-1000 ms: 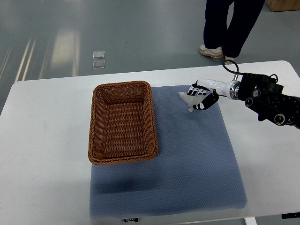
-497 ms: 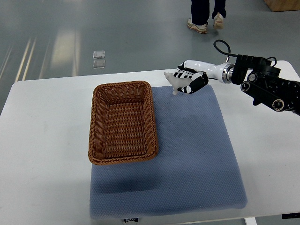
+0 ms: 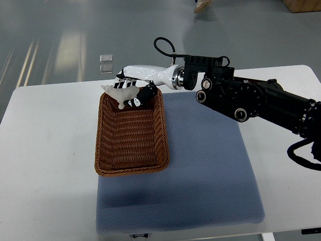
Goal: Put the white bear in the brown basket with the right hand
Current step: 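Lift the bear with the right hand and carry it over the basket, then lower the bear into the basket and open the right hand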
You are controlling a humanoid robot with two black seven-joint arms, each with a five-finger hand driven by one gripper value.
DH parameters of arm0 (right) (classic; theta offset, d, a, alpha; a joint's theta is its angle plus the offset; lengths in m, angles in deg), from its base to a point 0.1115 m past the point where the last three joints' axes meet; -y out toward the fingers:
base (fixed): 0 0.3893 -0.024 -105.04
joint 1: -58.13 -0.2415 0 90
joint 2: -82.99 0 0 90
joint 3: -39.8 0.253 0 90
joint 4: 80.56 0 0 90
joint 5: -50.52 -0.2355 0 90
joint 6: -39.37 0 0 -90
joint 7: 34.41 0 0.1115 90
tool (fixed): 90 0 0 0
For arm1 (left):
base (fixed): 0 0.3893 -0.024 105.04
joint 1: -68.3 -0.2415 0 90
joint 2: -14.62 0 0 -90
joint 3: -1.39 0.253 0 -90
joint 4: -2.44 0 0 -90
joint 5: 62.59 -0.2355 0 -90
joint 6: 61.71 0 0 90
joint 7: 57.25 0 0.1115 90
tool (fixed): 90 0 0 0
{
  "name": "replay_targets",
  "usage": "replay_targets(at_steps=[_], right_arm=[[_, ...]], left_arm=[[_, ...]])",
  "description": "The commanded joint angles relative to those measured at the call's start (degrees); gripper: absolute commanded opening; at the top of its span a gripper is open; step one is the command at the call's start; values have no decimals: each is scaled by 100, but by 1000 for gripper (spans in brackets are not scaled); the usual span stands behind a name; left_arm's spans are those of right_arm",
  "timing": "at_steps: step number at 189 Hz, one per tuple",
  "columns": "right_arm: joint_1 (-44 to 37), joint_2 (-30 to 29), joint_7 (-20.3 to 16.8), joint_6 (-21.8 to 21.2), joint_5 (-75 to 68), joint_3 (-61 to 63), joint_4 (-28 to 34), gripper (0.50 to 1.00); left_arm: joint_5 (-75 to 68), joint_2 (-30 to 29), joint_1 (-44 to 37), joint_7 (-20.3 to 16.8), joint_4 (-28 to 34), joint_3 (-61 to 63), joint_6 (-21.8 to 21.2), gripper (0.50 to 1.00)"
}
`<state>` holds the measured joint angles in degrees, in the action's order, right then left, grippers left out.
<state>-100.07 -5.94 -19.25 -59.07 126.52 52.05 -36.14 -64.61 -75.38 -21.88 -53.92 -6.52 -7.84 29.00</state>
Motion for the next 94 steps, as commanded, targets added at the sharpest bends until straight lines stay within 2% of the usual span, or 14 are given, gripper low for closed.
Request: replay_targets(at_steps=[1, 29, 88, 91, 94], right_arm=[[88, -107, -14, 343, 46, -398, -74, 500], [255, -107, -31, 571, 117, -645, -179, 500], [694, -107, -40, 607, 213, -645, -276, 500], [712, -107, -40, 607, 213, -645, -267, 535], [712, -107, -40, 607, 213, -645, -267, 549]], left_arm=[[0, 0, 0, 0, 0, 0, 0, 1000], [0, 0, 0, 0, 0, 0, 0, 1000], [0, 0, 0, 0, 0, 0, 0, 1000], [0, 0, 0, 0, 0, 0, 0, 1000], [0, 0, 0, 0, 0, 0, 0, 1000]])
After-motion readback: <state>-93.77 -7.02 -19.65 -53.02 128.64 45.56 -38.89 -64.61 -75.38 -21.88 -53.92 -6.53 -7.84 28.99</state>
